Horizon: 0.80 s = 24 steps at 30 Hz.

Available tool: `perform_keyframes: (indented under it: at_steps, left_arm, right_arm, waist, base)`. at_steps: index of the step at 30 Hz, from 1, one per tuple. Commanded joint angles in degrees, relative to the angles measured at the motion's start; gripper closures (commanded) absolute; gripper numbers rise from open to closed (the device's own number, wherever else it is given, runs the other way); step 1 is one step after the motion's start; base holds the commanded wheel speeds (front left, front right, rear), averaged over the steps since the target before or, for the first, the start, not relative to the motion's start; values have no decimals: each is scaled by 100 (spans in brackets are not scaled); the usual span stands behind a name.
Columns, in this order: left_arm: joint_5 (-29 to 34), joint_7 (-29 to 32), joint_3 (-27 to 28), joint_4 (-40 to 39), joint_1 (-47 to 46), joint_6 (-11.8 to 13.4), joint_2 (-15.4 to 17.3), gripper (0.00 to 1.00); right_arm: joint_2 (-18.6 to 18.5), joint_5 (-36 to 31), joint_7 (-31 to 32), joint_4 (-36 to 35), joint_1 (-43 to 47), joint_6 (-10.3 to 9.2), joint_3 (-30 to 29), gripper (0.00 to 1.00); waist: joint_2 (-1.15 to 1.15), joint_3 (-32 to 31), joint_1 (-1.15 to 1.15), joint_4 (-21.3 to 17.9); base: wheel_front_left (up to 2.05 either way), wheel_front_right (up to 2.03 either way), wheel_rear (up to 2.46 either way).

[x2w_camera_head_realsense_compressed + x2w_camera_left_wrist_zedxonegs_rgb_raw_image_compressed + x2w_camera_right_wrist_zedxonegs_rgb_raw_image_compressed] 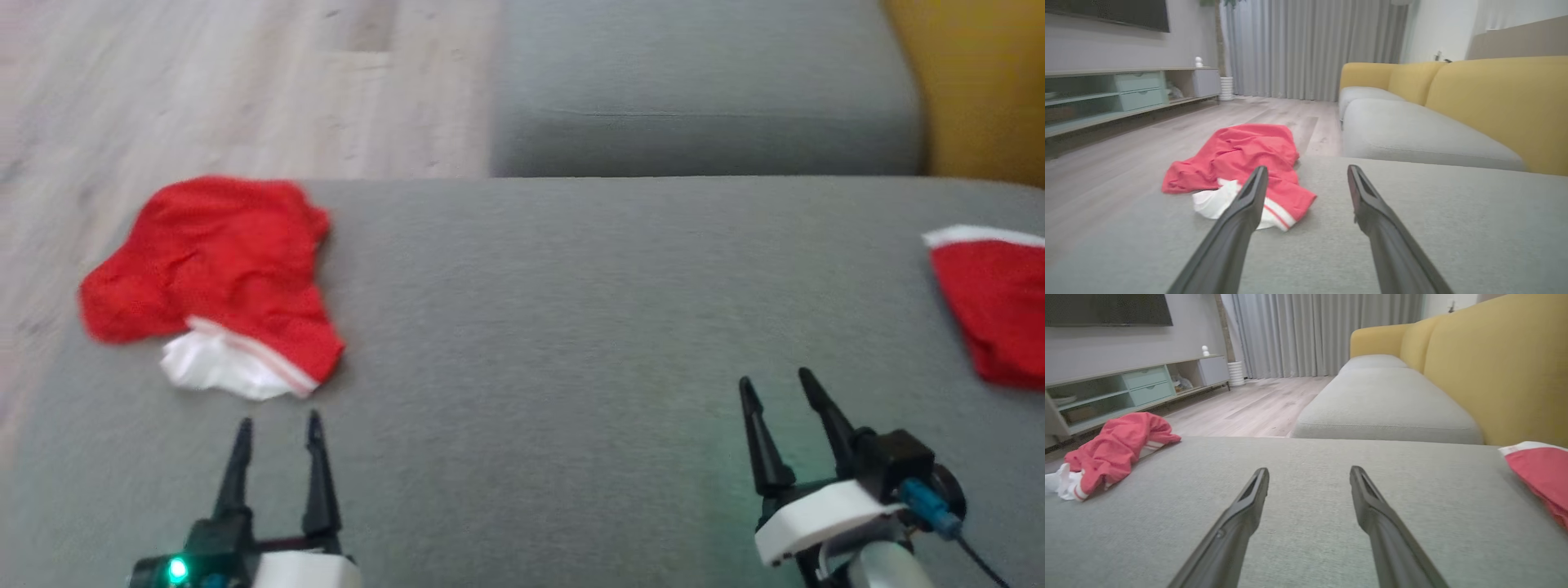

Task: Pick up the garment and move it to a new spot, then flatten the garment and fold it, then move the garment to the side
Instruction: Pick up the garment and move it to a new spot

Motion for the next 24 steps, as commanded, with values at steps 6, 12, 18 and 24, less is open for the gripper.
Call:
perform_keyframes:
  at_steps: [6, 12, 18, 24]
  left_arm:
    - [38, -14, 684, -280, 81, 28, 4, 0]
    - [92, -14, 930, -417, 249, -17, 4, 0]
    - [115, -14, 1019, -531, 274, -72, 4, 0]
    - [198, -14, 1080, -857, 40, -129, 4, 0]
  right_arm:
    - [12, 168, -63, -231, -137, -5, 389, 0]
    - [12, 230, -63, -230, -129, -5, 428, 0]
    - [12, 226, -63, -237, -108, -5, 406, 0]
    - [12, 36, -63, -272, -91, -5, 361, 0]
  waist:
    - [0, 36, 0, 1158]
    - [0, 33, 0, 1669]
    - [0, 105, 0, 2007]
    - [0, 360, 0, 2060]
  base:
    - [0, 0, 0]
    - [0, 0, 0]
    - [0, 0, 0]
    - [0, 0, 0]
